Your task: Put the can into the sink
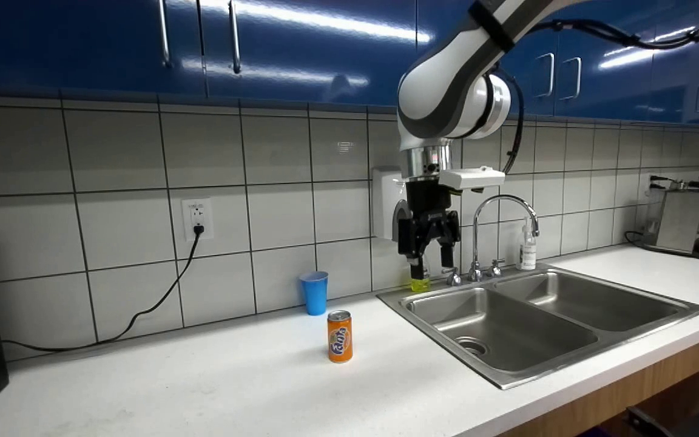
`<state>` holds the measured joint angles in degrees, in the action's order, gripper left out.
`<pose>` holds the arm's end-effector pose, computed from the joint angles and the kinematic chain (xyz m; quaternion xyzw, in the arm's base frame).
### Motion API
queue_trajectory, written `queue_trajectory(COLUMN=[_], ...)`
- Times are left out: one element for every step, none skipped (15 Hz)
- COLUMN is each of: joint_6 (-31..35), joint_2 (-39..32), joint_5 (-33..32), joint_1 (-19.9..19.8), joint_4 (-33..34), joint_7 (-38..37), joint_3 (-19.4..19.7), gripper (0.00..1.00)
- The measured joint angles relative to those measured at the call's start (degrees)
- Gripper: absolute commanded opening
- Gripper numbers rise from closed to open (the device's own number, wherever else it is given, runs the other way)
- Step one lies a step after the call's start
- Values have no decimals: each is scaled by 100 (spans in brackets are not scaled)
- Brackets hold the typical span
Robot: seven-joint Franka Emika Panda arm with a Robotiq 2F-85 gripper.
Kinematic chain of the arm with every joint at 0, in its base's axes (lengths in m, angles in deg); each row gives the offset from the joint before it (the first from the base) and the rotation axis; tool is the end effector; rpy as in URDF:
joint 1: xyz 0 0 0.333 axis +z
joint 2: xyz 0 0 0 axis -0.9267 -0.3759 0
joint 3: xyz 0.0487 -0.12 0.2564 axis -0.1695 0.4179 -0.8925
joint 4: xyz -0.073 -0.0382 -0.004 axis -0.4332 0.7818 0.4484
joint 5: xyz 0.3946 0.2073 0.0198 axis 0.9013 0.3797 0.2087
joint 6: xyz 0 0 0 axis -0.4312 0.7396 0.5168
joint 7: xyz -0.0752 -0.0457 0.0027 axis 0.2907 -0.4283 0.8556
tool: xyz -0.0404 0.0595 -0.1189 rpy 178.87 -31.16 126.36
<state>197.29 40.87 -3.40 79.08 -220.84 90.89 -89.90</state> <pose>0.4666 0.1434 0.2875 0.9804 0.1944 -0.0326 0.0073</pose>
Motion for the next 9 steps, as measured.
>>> queue_trajectory(joint_6=[142,261,349,426,485,521,547,575,615], joint_2=[-195,-385,-553,-704,-855,-994,-1150,-1308,-1478], joint_5=[0,0,0,0,0,-4,-7,-11,-19], joint_1=[-5,-12,-20,-30,-38,-42,-43,-42,-42], joint_4=[32,58,82,104,130,163,213,273,352], joint_7=[35,81,129,168,202,221,244,267,293], joint_3=[7,15,21,23,23,23,22,19,10], gripper=[100,100,100,100,100,100,100,100,100])
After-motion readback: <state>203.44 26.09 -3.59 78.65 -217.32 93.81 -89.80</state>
